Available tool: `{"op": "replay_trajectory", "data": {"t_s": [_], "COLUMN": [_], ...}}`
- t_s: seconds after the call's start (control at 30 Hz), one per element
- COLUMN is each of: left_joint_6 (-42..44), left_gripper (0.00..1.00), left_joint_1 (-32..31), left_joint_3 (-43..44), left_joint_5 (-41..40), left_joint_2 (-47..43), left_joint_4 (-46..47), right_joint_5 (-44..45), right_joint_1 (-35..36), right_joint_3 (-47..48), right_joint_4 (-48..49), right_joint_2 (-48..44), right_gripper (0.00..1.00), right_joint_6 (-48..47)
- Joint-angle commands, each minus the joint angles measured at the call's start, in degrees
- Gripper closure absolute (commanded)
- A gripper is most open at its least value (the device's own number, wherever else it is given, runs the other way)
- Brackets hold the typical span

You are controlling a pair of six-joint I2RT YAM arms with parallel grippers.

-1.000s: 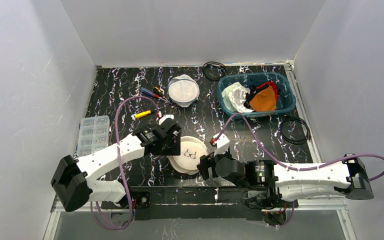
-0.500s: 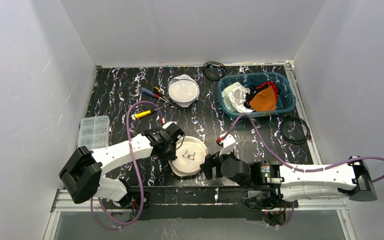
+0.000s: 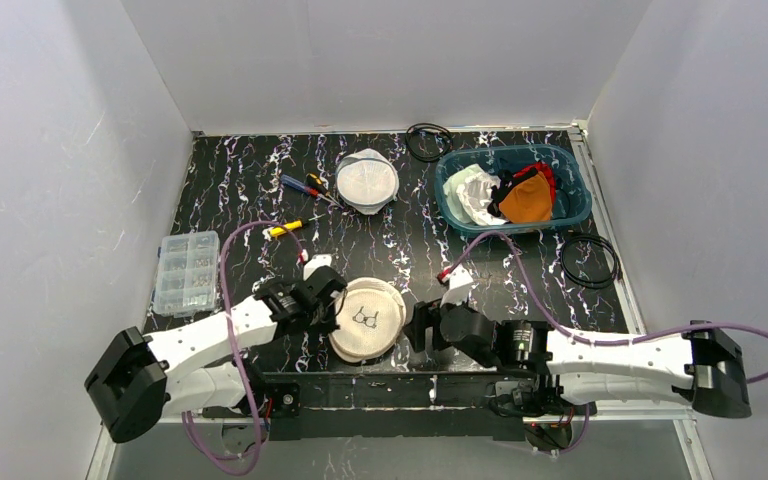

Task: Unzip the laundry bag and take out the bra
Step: Adjust the laundry bag at the center of the board.

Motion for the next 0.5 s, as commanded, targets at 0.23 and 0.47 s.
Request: {"op": "replay_trajectory", "data": {"t_s": [0.23, 0.47], "left_joint_6": [-11.72, -19.24], "left_gripper": [1.00, 1.00], "left_joint_1": [0.45, 0.51], "left_joint_3": [-12.06, -16.49], "left_joint_5": [0.11, 1.83], "left_joint_2": [-9.55, -11.89], "left_joint_4": [11.99, 17.52], "right_joint_5": [-23.70, -23.23], "right_joint_1": [-12.98, -12.98], "right_joint_3": [-12.86, -12.64], "right_joint_4": [37.86, 45.05], "right_joint_2": [5.95, 15.52], "right_gripper": [0.17, 0.18], "right_joint_6": [12.65, 18.25]}}
